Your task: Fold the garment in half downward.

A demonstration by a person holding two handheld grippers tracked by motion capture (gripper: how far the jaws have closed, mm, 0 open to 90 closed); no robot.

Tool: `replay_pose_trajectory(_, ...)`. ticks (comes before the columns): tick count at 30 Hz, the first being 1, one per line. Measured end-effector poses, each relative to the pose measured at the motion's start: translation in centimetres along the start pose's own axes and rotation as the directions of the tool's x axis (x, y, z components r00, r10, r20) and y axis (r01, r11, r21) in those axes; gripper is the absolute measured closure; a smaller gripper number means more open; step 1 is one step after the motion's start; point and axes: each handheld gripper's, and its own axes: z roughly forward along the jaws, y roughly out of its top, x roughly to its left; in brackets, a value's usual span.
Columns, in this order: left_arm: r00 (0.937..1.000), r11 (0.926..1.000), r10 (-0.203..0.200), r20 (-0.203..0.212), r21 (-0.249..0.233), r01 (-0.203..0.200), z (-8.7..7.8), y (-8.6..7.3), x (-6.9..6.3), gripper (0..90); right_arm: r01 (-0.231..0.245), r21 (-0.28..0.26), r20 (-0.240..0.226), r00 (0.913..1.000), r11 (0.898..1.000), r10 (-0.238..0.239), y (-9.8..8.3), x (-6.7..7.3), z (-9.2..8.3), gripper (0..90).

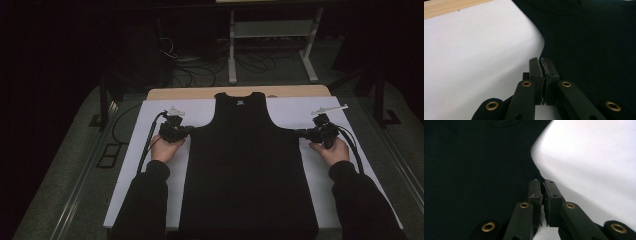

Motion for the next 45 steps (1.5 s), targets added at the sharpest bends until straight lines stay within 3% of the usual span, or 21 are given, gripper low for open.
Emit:
replay_pose_trajectory(3, 0.9999, 0.9997, -0.015, 0.006, -0.018, 0.015, -0.3, -0.3, 0.0, 86.6, -0.001, -0.005, -0.005, 1.0000, 1.000, 0.001, -0.1, 0.2, -0.2, 83.7)
replay_pose_trajectory(12, 0.9997, 0.9990, -0.008, 0.024, -0.045, 0.009, -1.0, -1.3, -0.5, 86.7, 0.016, -0.023, -0.010, 0.9998, 1.000, -0.016, -0.3, 1.4, -0.9, 83.7)
replay_pose_trajectory(20, 0.9994, 0.9980, 0.013, 0.034, -0.063, -0.011, -2.0, -1.1, -1.1, 86.7, 0.016, -0.038, -0.010, 0.9998, 0.999, -0.016, -0.7, 2.0, -1.7, 83.7)
replay_pose_trajectory(26, 0.9993, 0.9977, 0.006, 0.036, -0.067, -0.004, -2.4, -1.4, -1.4, 86.6, 0.011, -0.046, -0.022, 0.9997, 0.999, -0.012, -1.2, 2.5, -2.3, 83.6)
replay_pose_trajectory(34, 0.9980, 0.9937, -0.009, 0.063, -0.111, 0.016, -3.7, -1.3, -1.8, 86.6, 0.013, -0.066, -0.021, 0.9997, 0.998, -0.015, -1.5, 3.0, -3.2, 83.6)
replay_pose_trajectory(45, 0.9965, 0.9933, -0.024, 0.080, -0.111, 0.033, -4.5, -1.9, -2.2, 86.6, -0.007, -0.081, -0.029, 0.9996, 0.997, 0.005, -2.3, 3.1, -4.2, 83.6)
